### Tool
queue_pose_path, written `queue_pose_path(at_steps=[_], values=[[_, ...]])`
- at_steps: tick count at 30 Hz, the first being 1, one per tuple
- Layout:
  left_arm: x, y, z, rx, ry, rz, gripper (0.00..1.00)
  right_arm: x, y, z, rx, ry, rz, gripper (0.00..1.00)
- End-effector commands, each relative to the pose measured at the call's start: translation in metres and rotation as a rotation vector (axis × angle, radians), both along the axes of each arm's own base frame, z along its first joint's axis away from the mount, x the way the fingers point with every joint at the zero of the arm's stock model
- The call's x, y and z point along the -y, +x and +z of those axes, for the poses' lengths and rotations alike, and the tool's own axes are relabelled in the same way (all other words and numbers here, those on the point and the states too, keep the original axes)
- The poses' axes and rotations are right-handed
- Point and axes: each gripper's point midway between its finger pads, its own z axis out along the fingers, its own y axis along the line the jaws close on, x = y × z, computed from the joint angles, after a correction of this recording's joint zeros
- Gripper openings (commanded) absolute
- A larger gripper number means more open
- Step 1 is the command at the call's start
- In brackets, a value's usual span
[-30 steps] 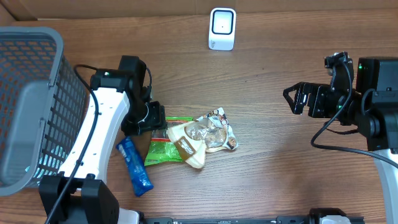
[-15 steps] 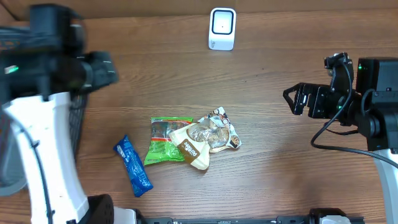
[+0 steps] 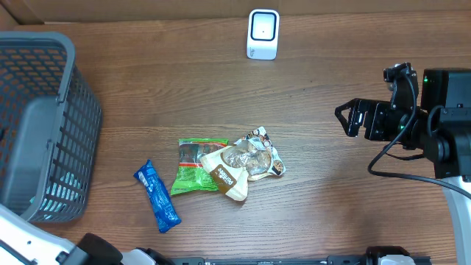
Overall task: Scan the item barcode
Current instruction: 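Reach the left gripper into the basket and grasp the pale green pack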
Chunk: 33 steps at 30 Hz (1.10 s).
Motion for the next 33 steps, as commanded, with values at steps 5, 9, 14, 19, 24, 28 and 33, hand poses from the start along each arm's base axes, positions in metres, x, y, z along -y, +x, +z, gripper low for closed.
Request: queue_pose_path(at_steps=[5, 9, 14, 19, 24, 28, 33], values=[[-0.018, 0.016, -0.073, 0.137, -0.161, 0.064, 1.0, -0.001, 0.002, 0.012, 0.032, 0.009, 0.001, 1.0], [-0.016, 0.017, -0.109, 0.119, -0.202, 0.079, 1.0, -0.001, 0.002, 0.012, 0.032, 0.009, 0.001, 1.0], [-0.017, -0.002, -0.155, 0.031, -0.231, 0.219, 1.0, -0.001, 0.001, 0.011, 0.028, 0.009, 0.001, 1.0], [-0.015, -0.015, -0.19, -0.013, -0.239, 0.316, 0.96, -0.001, 0.002, 0.011, 0.029, 0.009, 0.001, 1.0], [-0.015, -0.026, -0.215, -0.049, -0.227, 0.371, 0.93, -0.001, 0.001, 0.011, 0.028, 0.009, 0.001, 1.0], [-0.015, -0.031, -0.231, -0.062, -0.21, 0.388, 0.93, -0.001, 0.002, 0.012, 0.029, 0.009, 0.001, 1.0], [-0.012, -0.033, -0.245, -0.061, -0.207, 0.395, 0.91, -0.001, 0.002, 0.012, 0.029, 0.009, 0.001, 1.0]])
